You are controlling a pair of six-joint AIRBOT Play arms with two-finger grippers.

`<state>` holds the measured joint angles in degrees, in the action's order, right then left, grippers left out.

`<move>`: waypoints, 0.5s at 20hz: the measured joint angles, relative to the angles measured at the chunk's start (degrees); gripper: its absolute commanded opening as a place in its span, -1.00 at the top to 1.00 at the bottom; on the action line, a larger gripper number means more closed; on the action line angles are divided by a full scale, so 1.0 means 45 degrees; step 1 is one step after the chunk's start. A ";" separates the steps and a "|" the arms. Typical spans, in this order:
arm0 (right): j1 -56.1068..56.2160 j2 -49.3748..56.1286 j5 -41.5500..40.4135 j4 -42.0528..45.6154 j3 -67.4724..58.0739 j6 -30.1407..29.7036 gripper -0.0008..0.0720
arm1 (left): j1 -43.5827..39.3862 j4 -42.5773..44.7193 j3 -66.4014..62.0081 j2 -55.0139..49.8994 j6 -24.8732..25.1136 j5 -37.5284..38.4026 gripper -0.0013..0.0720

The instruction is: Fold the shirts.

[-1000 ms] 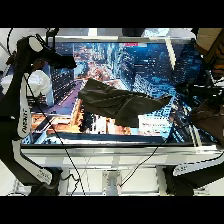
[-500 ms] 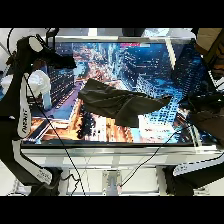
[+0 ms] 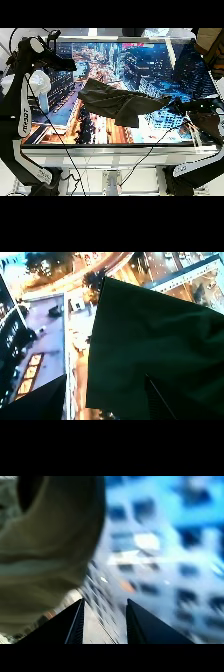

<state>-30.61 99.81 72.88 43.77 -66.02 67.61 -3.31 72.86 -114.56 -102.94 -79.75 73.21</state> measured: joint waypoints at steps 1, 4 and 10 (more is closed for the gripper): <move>0.0117 0.0107 -0.0369 -0.0593 0.0058 -0.0194 0.10 | 0.0000 0.0034 0.0024 -0.0049 -0.0005 0.0034 -0.54; 0.0379 0.0291 -0.1530 -0.1792 0.0146 -0.0534 0.10 | 0.0000 0.0097 0.0073 -0.0238 -0.0005 0.0291 -0.54; 0.0811 0.0622 -0.2652 -0.2676 0.0189 -0.0709 0.50 | 0.0000 0.0141 0.0087 -0.0442 -0.0005 0.0539 -0.54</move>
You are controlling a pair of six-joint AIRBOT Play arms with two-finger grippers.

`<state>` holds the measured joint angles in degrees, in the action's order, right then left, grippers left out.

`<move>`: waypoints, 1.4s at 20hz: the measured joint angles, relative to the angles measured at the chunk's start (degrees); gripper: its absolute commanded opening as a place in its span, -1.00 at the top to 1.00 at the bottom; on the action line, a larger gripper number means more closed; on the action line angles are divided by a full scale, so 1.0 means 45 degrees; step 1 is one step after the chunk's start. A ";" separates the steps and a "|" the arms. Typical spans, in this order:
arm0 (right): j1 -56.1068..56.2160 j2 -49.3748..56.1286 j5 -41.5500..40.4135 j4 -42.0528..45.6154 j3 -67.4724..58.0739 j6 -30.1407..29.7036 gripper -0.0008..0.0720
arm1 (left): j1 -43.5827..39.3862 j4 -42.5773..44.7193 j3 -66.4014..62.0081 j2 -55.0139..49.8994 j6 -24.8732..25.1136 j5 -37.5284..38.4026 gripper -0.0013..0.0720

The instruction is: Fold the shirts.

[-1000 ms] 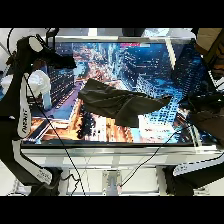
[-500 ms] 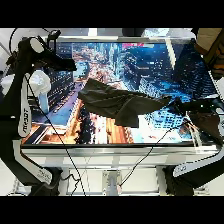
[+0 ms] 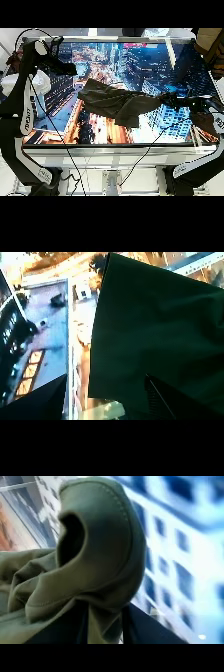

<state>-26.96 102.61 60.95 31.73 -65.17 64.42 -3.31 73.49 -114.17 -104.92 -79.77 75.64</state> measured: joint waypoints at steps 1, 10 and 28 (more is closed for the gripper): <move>0.0078 0.0083 -0.0112 -0.0073 0.0000 -0.0034 0.79 | 0.0000 0.0010 0.0000 -0.0039 0.0000 0.0005 -0.46; 0.0763 0.0301 -0.0398 -0.0155 0.0000 -0.0865 0.90 | 0.0398 -0.1035 0.0000 -0.1651 -0.0622 0.2365 -0.41; 0.0816 0.0306 -0.0253 0.0243 0.0000 -0.1005 0.90 | 0.0996 -0.2715 0.0005 -0.3881 -0.2307 0.3041 -0.24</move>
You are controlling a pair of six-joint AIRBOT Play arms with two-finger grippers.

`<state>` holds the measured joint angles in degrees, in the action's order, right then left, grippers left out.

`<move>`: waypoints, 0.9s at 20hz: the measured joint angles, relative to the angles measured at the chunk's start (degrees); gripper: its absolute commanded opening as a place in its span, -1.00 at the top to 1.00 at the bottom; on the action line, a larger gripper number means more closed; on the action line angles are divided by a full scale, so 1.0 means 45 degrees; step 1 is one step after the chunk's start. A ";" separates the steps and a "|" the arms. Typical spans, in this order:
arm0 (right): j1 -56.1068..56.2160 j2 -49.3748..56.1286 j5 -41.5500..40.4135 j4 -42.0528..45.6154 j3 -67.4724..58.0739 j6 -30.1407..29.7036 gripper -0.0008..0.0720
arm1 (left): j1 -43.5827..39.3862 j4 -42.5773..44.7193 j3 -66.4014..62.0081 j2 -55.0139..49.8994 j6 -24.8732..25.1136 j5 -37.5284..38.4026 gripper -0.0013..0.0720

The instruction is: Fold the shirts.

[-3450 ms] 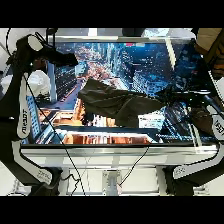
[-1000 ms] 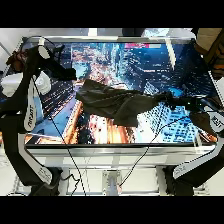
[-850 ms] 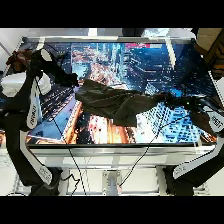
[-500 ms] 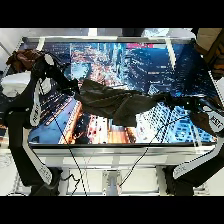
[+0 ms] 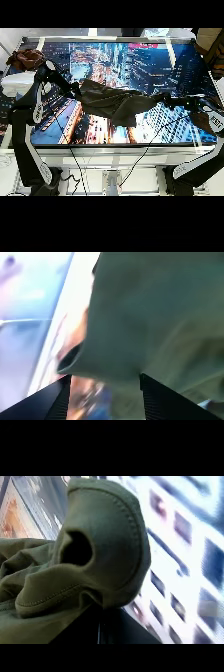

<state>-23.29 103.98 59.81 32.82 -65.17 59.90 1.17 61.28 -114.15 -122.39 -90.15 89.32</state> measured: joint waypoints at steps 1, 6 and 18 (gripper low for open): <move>-0.0005 0.0000 0.0000 0.0005 0.0000 0.0000 0.90 | 0.0015 -0.0335 0.0000 -0.0165 0.0000 -0.0287 0.00; 0.0000 0.0000 -0.0005 0.0019 0.0000 0.0000 0.90 | 0.0044 -0.1117 0.0000 -0.0515 0.0539 -0.0767 0.93; -0.0141 -0.0933 0.1753 -0.1525 -0.3555 -0.1282 0.91 | 0.1078 -0.2108 -0.0937 0.2021 0.1282 -0.0481 0.93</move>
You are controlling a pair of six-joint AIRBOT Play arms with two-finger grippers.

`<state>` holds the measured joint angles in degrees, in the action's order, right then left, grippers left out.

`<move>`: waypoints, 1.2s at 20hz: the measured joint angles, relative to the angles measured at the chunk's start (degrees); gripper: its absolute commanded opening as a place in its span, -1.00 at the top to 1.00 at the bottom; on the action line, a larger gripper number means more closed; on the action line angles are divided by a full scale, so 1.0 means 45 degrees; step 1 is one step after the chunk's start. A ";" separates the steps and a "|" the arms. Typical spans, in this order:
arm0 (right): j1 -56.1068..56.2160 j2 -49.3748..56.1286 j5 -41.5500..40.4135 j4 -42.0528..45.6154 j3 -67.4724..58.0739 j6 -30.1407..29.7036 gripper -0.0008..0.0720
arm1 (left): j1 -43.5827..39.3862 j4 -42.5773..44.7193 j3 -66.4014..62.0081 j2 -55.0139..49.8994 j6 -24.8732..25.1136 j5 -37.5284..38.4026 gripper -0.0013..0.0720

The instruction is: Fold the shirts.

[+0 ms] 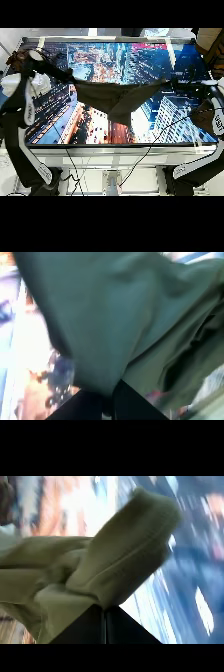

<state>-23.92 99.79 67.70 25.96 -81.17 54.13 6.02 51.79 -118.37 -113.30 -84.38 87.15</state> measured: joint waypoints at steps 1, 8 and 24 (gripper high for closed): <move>-0.0063 -0.0155 0.0044 -0.0107 -0.0602 0.0097 0.91 | 0.0287 -0.0228 -0.0019 0.0529 0.0044 -0.0180 0.93; -0.0432 -0.1185 0.0272 -0.0364 -0.4930 0.0738 0.91 | 0.2263 -0.2934 -0.0078 0.4401 0.0777 -0.3128 0.93; -0.1472 -0.5294 0.4881 0.3113 -0.7397 0.3308 0.92 | 0.2696 -0.3458 0.0039 0.9292 0.0641 0.1817 0.93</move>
<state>-30.55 75.96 89.67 39.97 -114.45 69.01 18.15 36.23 -118.19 -71.48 -81.49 95.33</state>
